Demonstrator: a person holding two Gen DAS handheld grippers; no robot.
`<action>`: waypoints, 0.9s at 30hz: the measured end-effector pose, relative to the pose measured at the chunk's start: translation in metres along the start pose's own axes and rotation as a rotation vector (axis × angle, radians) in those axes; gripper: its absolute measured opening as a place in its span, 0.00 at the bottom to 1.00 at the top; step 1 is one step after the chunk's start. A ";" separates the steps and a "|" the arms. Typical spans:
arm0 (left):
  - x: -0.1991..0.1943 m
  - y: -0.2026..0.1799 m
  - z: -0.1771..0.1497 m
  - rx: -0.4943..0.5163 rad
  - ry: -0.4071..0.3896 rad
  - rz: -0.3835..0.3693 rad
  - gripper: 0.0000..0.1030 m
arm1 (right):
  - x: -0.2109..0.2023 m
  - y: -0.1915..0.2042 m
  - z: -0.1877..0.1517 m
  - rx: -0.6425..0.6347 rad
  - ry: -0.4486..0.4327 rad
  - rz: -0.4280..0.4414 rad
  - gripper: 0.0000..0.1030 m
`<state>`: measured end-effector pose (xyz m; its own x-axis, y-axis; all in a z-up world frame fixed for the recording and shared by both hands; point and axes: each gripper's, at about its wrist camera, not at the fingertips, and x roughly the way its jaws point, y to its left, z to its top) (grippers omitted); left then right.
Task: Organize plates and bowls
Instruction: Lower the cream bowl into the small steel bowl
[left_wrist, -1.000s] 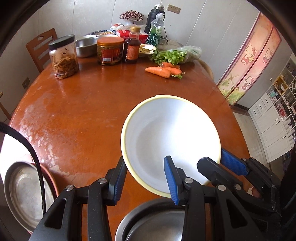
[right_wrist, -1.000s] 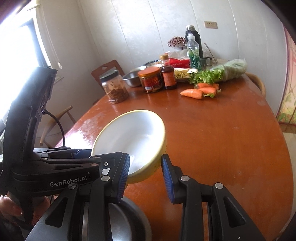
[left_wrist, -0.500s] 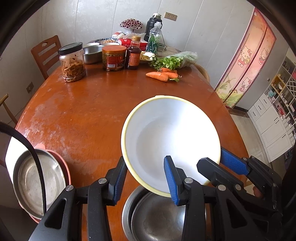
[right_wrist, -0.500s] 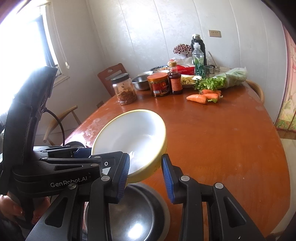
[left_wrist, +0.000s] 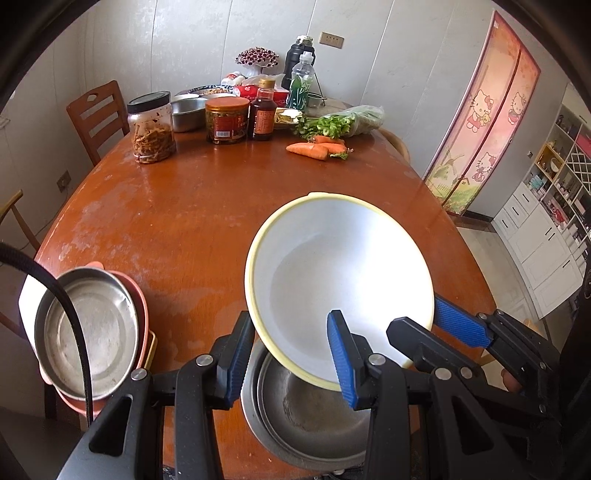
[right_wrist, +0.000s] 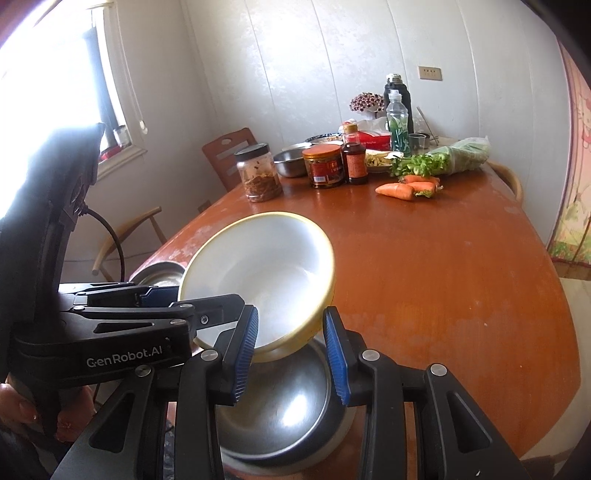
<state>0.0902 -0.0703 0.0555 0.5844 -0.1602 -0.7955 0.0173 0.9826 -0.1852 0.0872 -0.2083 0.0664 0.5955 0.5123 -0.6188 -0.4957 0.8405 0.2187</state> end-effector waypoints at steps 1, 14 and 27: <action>0.000 0.000 -0.002 0.002 0.002 0.001 0.39 | -0.002 0.001 -0.003 -0.003 -0.002 0.000 0.38; 0.004 -0.012 -0.037 0.044 0.028 0.010 0.39 | -0.005 0.000 -0.035 -0.010 0.032 -0.005 0.38; -0.002 -0.010 -0.054 0.056 0.030 0.022 0.39 | -0.006 0.005 -0.053 -0.046 0.066 0.014 0.38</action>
<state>0.0453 -0.0848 0.0280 0.5608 -0.1407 -0.8159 0.0510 0.9895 -0.1356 0.0476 -0.2166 0.0309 0.5462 0.5097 -0.6647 -0.5333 0.8236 0.1933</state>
